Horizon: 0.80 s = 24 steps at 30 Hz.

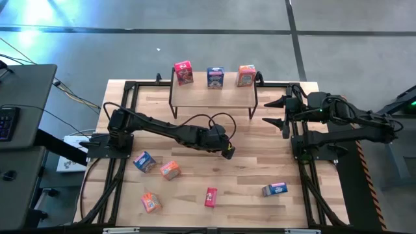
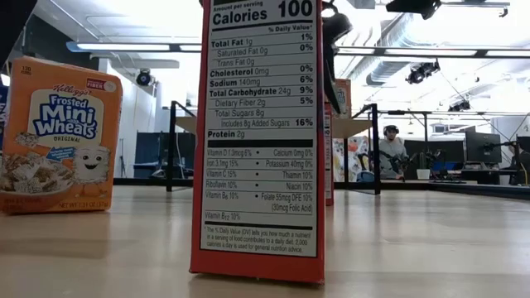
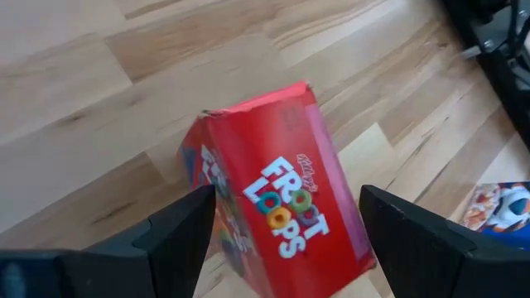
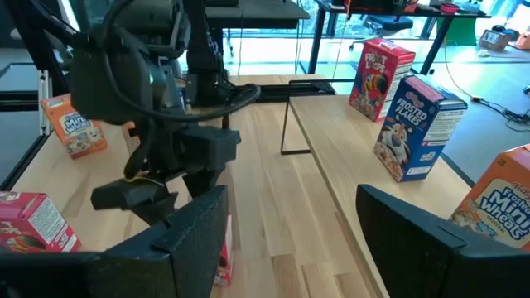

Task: Stack cereal on shelf
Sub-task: Put the top red cereal box on the shelf aligned with the other red cereal box

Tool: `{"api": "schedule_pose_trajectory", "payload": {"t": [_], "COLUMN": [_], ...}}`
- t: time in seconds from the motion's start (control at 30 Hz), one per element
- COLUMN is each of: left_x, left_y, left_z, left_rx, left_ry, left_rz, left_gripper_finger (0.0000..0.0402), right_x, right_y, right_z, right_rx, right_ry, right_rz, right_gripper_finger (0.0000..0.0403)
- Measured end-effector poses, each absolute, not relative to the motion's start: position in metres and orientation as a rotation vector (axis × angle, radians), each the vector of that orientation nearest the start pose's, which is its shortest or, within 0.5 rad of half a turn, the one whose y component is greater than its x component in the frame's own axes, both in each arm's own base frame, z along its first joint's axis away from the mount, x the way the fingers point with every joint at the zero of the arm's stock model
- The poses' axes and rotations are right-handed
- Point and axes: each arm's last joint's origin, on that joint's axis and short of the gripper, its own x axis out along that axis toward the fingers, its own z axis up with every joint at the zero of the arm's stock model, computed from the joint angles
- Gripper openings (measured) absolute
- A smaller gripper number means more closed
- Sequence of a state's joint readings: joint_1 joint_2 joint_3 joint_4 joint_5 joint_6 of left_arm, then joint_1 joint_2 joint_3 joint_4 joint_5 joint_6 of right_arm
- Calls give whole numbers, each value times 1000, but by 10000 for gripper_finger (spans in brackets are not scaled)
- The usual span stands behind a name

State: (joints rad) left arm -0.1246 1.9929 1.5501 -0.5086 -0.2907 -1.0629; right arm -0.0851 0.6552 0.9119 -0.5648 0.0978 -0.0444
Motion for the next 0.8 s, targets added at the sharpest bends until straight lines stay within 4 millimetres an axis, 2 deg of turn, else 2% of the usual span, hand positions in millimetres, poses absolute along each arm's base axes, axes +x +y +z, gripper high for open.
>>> {"api": "schedule_pose_trajectory", "payload": {"t": [0.33,0.63,0.8], "left_x": [430,430,430], "left_y": [-42,-41,-41], "left_z": [212,212,212], "left_rx": [-774,-772,-760], "left_ry": [746,744,748], "left_rz": [632,638,632], "left_gripper_finger": [280,199,171], "right_x": [124,124,124], "right_y": [-13,-13,-13], "right_z": [355,355,355], "right_rx": [-46,-46,-46], "right_ry": [312,312,312], "right_rz": [-174,-175,-175], "right_gripper_finger": [259,259,259]}}
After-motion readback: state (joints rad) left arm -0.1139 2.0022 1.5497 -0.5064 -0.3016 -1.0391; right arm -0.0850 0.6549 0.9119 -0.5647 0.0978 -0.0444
